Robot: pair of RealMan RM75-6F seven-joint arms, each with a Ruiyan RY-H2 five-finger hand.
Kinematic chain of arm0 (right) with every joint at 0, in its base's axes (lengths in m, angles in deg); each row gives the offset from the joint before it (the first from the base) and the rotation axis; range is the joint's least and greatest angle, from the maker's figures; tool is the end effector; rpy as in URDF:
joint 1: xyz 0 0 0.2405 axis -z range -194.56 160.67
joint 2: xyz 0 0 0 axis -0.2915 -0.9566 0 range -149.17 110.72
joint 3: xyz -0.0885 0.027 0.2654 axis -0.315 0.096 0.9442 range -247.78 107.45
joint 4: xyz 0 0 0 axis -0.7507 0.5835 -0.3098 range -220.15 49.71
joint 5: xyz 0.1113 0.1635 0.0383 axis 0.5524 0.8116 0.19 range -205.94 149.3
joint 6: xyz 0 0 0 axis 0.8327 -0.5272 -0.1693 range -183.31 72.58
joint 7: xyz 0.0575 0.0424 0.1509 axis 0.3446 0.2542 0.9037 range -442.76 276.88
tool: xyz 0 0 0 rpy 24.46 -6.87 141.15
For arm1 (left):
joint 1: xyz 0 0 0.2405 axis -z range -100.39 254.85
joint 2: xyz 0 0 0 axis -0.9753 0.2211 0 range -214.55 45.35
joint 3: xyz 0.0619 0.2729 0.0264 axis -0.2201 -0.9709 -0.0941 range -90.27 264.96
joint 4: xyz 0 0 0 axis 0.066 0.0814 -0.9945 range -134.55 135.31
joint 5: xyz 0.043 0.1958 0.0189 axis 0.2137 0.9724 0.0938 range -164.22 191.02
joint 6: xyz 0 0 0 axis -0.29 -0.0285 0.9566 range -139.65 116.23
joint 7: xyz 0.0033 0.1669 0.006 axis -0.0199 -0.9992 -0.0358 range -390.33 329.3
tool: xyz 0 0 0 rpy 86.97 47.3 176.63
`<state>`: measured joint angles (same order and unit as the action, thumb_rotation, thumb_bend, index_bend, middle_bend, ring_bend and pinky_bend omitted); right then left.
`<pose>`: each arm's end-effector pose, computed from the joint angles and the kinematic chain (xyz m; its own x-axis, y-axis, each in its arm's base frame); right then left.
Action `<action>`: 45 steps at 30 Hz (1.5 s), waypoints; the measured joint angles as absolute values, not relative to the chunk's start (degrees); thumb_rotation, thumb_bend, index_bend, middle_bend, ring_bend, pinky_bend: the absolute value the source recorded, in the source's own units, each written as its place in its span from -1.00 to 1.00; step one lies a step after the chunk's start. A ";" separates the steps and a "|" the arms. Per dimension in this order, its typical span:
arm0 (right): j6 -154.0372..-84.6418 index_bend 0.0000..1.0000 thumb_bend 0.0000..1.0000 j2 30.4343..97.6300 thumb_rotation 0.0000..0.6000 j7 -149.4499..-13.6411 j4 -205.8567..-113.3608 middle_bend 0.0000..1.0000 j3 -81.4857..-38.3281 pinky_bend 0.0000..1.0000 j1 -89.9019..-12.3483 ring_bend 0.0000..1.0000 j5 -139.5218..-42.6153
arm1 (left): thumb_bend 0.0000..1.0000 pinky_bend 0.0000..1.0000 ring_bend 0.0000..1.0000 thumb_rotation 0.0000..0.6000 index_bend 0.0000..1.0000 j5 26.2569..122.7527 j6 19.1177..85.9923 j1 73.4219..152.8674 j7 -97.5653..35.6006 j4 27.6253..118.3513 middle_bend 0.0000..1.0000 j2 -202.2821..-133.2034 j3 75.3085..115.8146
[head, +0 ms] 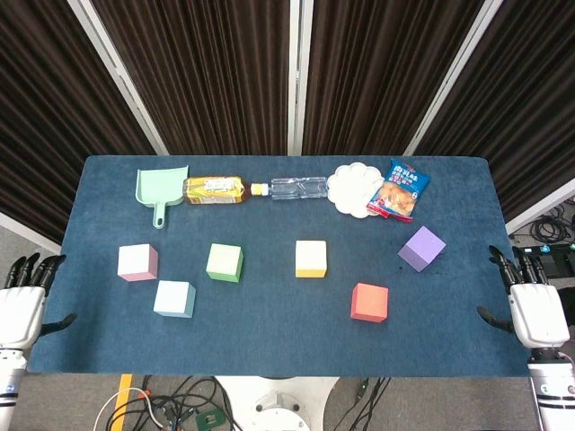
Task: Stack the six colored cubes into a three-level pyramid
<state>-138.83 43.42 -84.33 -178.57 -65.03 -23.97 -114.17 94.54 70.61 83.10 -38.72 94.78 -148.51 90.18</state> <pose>-0.3180 -0.2251 0.1871 0.4214 0.0258 0.9065 -0.9054 -0.0446 0.4222 -0.3353 0.2099 0.1733 0.4854 0.0542 0.8726 0.8716 0.0477 -0.4879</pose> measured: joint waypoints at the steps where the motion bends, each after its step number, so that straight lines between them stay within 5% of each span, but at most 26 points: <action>1: -138.89 -1.00 -0.88 43.42 1.00 -84.33 -178.57 -0.54 -65.03 -0.80 -23.96 -0.92 -114.20 | -0.83 -0.92 -0.94 1.00 -0.80 94.56 70.61 83.10 -38.70 94.77 -0.77 -148.54 90.17; 22: -139.85 -1.00 -0.88 42.90 1.00 -81.15 -177.98 -0.53 -64.79 -0.80 -24.31 -0.92 -115.90 | -0.83 -0.92 -0.94 1.00 -0.74 99.59 67.56 89.51 -30.80 96.32 -0.77 -146.35 93.45; 33: -140.36 -1.00 -0.88 40.76 1.00 -81.80 -180.47 -0.53 -63.59 -0.80 -25.25 -0.92 -116.46 | -0.83 -0.92 -0.94 1.00 -0.74 103.41 49.09 106.28 -25.41 97.13 -0.77 -146.88 97.20; 38: -139.01 -1.00 -0.88 40.65 1.00 -81.09 -180.43 -0.53 -63.68 -0.80 -25.84 -0.92 -116.21 | -0.83 -0.92 -0.94 1.00 -0.74 100.98 39.15 113.58 -26.59 94.88 -0.77 -152.23 97.64; 45: -138.04 -1.00 -0.88 40.92 1.00 -80.32 -179.87 -0.53 -63.89 -0.80 -26.35 -0.92 -115.78 | -0.83 -0.92 -0.94 1.00 -0.76 96.54 33.87 119.23 -32.28 89.25 -0.77 -160.60 97.54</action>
<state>-138.04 40.92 -80.32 -179.87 -63.89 -26.35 -115.78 96.54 33.87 119.23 -32.28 89.25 -160.60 97.54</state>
